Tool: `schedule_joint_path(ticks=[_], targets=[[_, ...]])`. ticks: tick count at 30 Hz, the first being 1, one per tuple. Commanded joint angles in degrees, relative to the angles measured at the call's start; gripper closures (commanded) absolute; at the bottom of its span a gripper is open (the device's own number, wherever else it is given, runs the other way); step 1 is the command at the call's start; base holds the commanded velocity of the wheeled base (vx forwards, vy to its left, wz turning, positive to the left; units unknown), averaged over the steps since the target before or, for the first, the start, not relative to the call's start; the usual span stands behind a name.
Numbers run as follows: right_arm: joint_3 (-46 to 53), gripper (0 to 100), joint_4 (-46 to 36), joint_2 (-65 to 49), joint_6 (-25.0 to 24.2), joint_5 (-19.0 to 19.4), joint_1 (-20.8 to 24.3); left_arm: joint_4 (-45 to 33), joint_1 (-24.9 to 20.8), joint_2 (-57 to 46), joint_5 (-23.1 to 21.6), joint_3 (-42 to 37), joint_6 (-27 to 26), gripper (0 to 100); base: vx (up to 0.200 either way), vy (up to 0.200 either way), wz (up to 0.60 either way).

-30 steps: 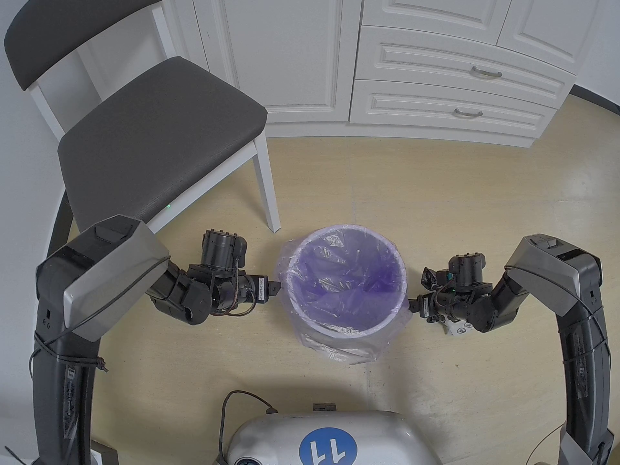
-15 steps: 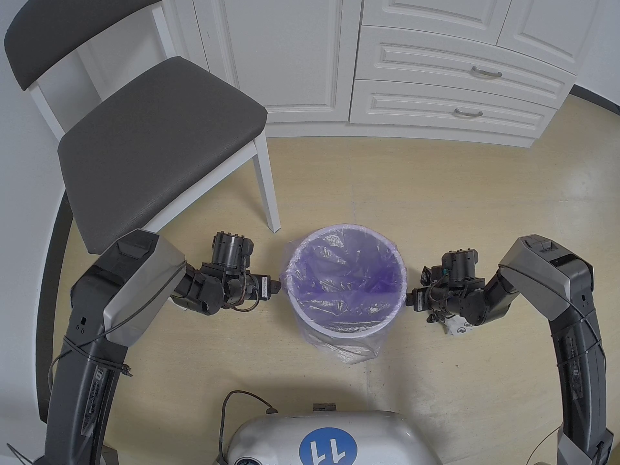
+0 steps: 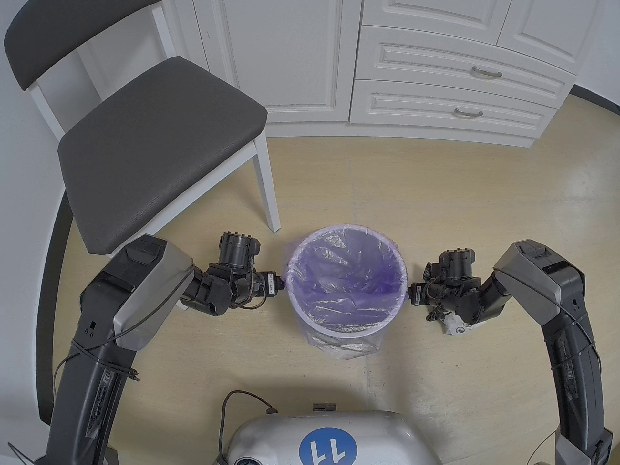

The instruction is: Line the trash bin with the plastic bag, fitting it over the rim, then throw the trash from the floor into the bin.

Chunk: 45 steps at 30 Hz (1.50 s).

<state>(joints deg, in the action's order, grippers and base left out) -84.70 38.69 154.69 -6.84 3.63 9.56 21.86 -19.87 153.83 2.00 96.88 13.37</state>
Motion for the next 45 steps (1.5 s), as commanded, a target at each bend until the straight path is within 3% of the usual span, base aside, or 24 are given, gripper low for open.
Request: schedule_joint_path(ticks=[1,7,13,18,23,29,32,33,41,45], targets=[[-1.2,0,-0.1,0.0,-1.9,0.0,-0.1,-0.2,-1.0,-1.1,0.2,-0.3,0.4,0,0.0,0.0,0.0],[-4.1,0,-0.4,-0.1,-6.0,-0.2,0.1,-0.3,-0.9,-5.5,-0.1,-6.9,0.1,0,0.0,0.0,0.0],[-1.3,0,-2.1,-4.1,-7.0,0.0,-1.2,0.3,-1.1,-14.8,-2.1,-20.9,-1.2,0,0.0,0.0,0.0],[6.8,0,-9.0,-14.6,-2.4,4.2,-3.0,1.5,-1.5,-19.2,-4.5,-27.5,-1.6,0,0.0,0.0,0.0],[14.1,0,-9.4,-22.5,3.0,6.9,-4.4,6.0,-1.6,-21.6,-4.5,-33.6,-1.6,0,0.0,0.0,0.0],[19.5,0,-9.1,-29.5,6.0,7.4,-4.0,10.7,-1.7,-24.3,-4.5,-39.9,-1.6,0,0.0,0.0,0.0],[22.1,0,-9.0,-32.9,6.4,7.4,-2.4,13.6,-1.7,-25.3,-4.5,-42.8,-1.6,0,0.0,0.0,0.0],[24.7,0,-8.9,-35.5,6.0,7.4,1.2,15.8,-1.7,-26.2,-4.5,-45.3,-1.6,0,0.0,0.0,0.0],[34.1,0,-0.2,-39.7,6.0,7.4,11.2,25.3,-1.7,-28.6,-4.3,-53.5,-1.5,0,0.0,0.0,0.0],[31.3,0,0.9,-36.2,6.2,7.4,16.5,31.3,-2.3,-29.3,-3.8,-56.9,-1.4,0,0.0,0.0,0.0]])
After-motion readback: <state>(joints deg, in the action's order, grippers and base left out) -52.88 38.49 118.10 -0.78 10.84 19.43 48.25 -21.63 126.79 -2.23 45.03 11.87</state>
